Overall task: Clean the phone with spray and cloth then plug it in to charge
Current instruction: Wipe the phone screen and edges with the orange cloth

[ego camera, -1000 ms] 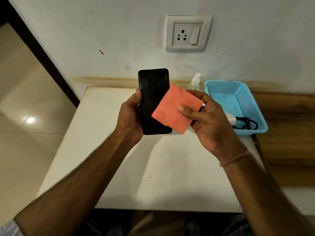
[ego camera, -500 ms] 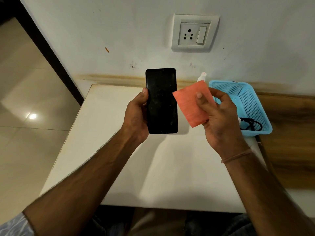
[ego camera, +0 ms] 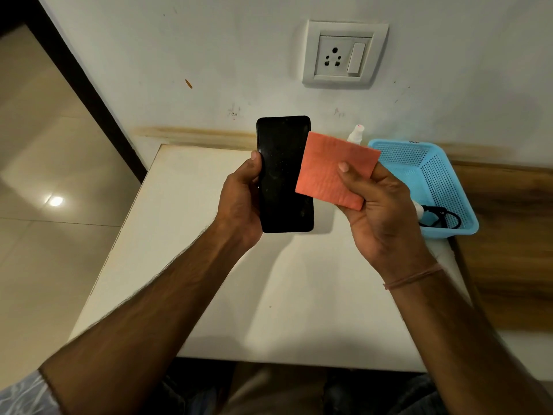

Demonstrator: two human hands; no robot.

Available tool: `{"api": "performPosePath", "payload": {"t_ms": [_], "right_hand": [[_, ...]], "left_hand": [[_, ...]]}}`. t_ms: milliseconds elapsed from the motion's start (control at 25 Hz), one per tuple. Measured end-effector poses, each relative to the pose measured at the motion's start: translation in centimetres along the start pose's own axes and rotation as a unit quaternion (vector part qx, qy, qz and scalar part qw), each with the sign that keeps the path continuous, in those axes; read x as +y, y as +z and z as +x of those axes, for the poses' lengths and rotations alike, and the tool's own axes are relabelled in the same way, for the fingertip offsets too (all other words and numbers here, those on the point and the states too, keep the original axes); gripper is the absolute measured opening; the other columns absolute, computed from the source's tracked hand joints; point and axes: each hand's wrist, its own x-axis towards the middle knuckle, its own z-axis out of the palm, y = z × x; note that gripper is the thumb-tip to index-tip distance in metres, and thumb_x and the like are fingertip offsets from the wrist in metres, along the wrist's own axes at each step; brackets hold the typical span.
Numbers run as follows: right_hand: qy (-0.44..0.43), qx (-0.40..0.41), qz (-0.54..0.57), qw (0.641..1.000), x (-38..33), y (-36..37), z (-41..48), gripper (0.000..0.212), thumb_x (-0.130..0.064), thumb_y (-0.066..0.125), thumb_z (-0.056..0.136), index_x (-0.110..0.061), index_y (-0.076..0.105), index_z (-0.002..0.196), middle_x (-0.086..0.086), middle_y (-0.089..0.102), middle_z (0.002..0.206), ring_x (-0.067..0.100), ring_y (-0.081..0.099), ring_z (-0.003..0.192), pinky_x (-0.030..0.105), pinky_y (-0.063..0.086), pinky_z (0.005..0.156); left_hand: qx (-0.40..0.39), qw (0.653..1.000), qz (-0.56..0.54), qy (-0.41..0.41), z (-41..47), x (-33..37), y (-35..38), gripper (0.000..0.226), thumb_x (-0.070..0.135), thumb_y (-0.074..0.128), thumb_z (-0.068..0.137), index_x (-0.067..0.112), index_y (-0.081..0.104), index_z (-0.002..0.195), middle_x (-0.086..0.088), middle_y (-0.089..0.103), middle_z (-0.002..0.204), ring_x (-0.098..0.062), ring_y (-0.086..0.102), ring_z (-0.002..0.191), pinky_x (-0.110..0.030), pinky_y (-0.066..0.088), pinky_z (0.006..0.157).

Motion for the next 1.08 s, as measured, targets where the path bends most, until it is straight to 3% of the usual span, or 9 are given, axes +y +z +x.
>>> {"api": "performPosePath", "payload": {"t_ms": [80,160,240,320,440,560,680,960,1080], "right_hand": [[-0.176,0.031,-0.165,0.970,0.1,0.2,-0.3,0.019,-0.006,0.067,0.088,-0.010,0.072,0.105,0.005,0.070,0.100,0.015,0.064,0.099,0.031,0.052,0.091],[-0.341,0.016,-0.335,0.878,0.7,0.5,-0.8,0.025,-0.002,0.069,0.086,-0.009,0.072,0.110,0.006,0.067,0.106,0.014,0.062,0.101,0.022,0.049,0.089],[-0.417,0.003,-0.426,0.803,1.6,1.0,-1.4,0.033,0.004,0.072,0.083,-0.013,0.072,0.111,0.009,0.063,0.110,0.020,0.057,0.106,0.023,0.047,0.092],[-0.440,-0.007,-0.465,0.768,2.4,1.4,-1.8,0.032,0.002,0.071,0.084,-0.014,0.072,0.111,0.010,0.063,0.111,0.027,0.053,0.108,0.032,0.048,0.093],[-0.449,-0.021,-0.486,0.750,2.6,1.3,-2.0,0.028,0.001,0.061,0.089,-0.012,0.073,0.111,0.011,0.064,0.109,0.033,0.053,0.106,0.038,0.047,0.093],[-0.490,0.020,-0.480,0.727,2.1,1.2,-2.1,0.033,0.010,0.060,0.087,-0.011,0.074,0.109,0.012,0.064,0.103,0.032,0.053,0.102,0.033,0.044,0.093],[-0.523,0.054,-0.471,0.708,1.7,1.2,-1.7,0.021,-0.005,0.058,0.096,-0.009,0.074,0.108,0.014,0.064,0.106,0.035,0.053,0.105,0.035,0.044,0.096],[-0.424,-0.016,-0.486,0.764,3.3,0.7,-1.4,0.030,0.004,0.062,0.088,-0.003,0.068,0.117,0.010,0.066,0.121,0.030,0.058,0.116,0.038,0.047,0.102],[-0.404,-0.023,-0.488,0.773,3.5,0.7,-1.3,0.036,0.005,0.067,0.085,-0.004,0.066,0.120,0.006,0.065,0.125,0.025,0.058,0.119,0.037,0.047,0.102]], "left_hand": [[-0.008,1.000,-0.005,0.001,-0.1,0.1,0.0,0.036,0.042,0.056,0.100,0.013,0.071,0.116,-0.005,0.075,0.104,-0.026,0.075,0.091,-0.038,0.060,0.072],[-0.017,1.000,-0.002,-0.006,-0.2,0.1,0.0,0.045,0.045,0.055,0.100,0.011,0.068,0.127,-0.009,0.073,0.118,-0.030,0.073,0.102,-0.042,0.060,0.079],[-0.024,1.000,0.008,-0.017,-0.3,0.1,0.1,0.053,0.048,0.053,0.100,0.010,0.062,0.135,-0.014,0.068,0.130,-0.034,0.069,0.113,-0.046,0.058,0.087],[-0.033,0.999,0.011,-0.024,-0.3,0.2,0.1,0.056,0.051,0.050,0.100,0.009,0.061,0.136,-0.015,0.068,0.130,-0.033,0.069,0.113,-0.045,0.057,0.090],[-0.050,0.998,0.001,-0.039,-0.2,0.6,0.0,0.057,0.054,0.044,0.102,0.009,0.064,0.131,-0.015,0.071,0.123,-0.031,0.071,0.107,-0.045,0.057,0.093],[-0.061,0.996,-0.033,-0.054,0.1,0.7,-0.1,0.057,0.051,0.039,0.104,0.010,0.079,0.106,-0.012,0.076,0.110,-0.029,0.075,0.096,-0.043,0.062,0.078],[-0.072,0.993,-0.072,-0.055,0.2,0.5,-0.3,0.055,0.045,0.041,0.105,0.010,0.082,0.095,-0.013,0.076,0.109,-0.029,0.076,0.096,-0.044,0.062,0.073],[-0.138,0.983,-0.084,-0.083,0.2,0.7,-0.6,0.057,0.045,0.036,0.106,0.006,0.078,0.110,-0.017,0.072,0.121,-0.031,0.072,0.107,-0.049,0.059,0.090],[-0.166,0.978,-0.089,-0.093,0.0,1.1,-0.5,0.058,0.047,0.037,0.106,0.004,0.059,0.138,-0.020,0.059,0.141,-0.033,0.062,0.122,-0.049,0.048,0.107]]}}
